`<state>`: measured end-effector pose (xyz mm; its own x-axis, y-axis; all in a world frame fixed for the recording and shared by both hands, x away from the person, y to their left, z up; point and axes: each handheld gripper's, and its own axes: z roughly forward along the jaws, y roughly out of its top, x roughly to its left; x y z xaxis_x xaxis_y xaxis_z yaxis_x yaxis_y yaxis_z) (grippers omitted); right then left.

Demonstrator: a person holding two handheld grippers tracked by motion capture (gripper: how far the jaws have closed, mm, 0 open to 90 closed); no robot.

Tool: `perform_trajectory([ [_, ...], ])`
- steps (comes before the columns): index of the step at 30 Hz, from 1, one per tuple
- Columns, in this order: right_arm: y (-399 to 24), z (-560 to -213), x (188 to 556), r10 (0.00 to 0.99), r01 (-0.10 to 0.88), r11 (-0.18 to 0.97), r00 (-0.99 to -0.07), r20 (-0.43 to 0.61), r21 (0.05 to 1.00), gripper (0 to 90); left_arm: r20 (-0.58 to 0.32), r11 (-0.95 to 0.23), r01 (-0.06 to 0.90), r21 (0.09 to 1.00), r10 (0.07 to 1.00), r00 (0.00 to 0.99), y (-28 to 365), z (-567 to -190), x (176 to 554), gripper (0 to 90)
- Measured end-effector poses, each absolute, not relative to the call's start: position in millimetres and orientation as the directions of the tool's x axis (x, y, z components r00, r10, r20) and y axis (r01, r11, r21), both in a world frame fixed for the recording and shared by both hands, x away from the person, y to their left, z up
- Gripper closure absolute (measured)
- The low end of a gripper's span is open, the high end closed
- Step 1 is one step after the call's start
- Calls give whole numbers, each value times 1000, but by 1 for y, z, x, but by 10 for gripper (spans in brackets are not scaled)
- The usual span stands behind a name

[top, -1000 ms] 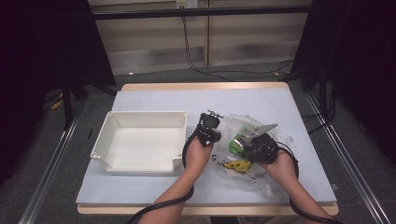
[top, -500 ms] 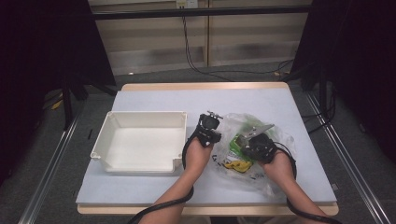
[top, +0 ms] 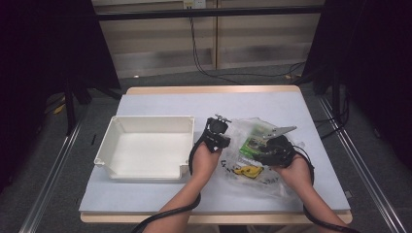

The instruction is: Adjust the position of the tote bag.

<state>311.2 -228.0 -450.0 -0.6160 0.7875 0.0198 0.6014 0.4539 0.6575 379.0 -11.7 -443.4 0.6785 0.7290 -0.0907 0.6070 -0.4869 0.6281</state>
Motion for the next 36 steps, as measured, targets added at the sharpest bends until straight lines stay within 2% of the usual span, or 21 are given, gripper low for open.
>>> perform_trajectory([
  [2,-232,-449,313,794,593,455,-608,-2,665,471,-93,-486,610,625,730,677,-12,-444,379,812],
  [6,-230,-461,314,779,610,504,-627,-17,612,406,-85,-492,606,625,730,679,-12,-444,379,812],
  [9,-223,-466,309,752,547,590,-641,-156,594,511,-86,-496,607,621,727,681,-13,-444,379,812],
  [10,-222,-466,309,756,555,591,-633,-163,585,519,-82,-497,606,621,728,681,-12,-444,379,812],
  [11,-221,-466,309,753,552,602,-633,-180,577,566,-88,-493,609,622,729,679,-11,-443,379,812],
  [13,-219,-467,307,739,519,632,-628,-245,576,716,-93,-486,609,627,729,678,-11,-443,379,812],
  [18,-220,-463,307,751,533,605,-629,-201,592,880,-99,-476,614,630,735,671,-12,-443,379,810],
  [25,-227,-458,307,751,548,578,-648,-130,605,890,-100,-471,613,634,736,669,-12,-442,379,810],
  [31,-225,-441,292,743,528,540,-665,-76,655,886,-95,-479,607,634,731,676,-13,-442,380,810],
  [36,-213,-440,275,695,499,589,-714,-83,636,884,-96,-475,610,634,735,671,-14,-440,379,810],
])
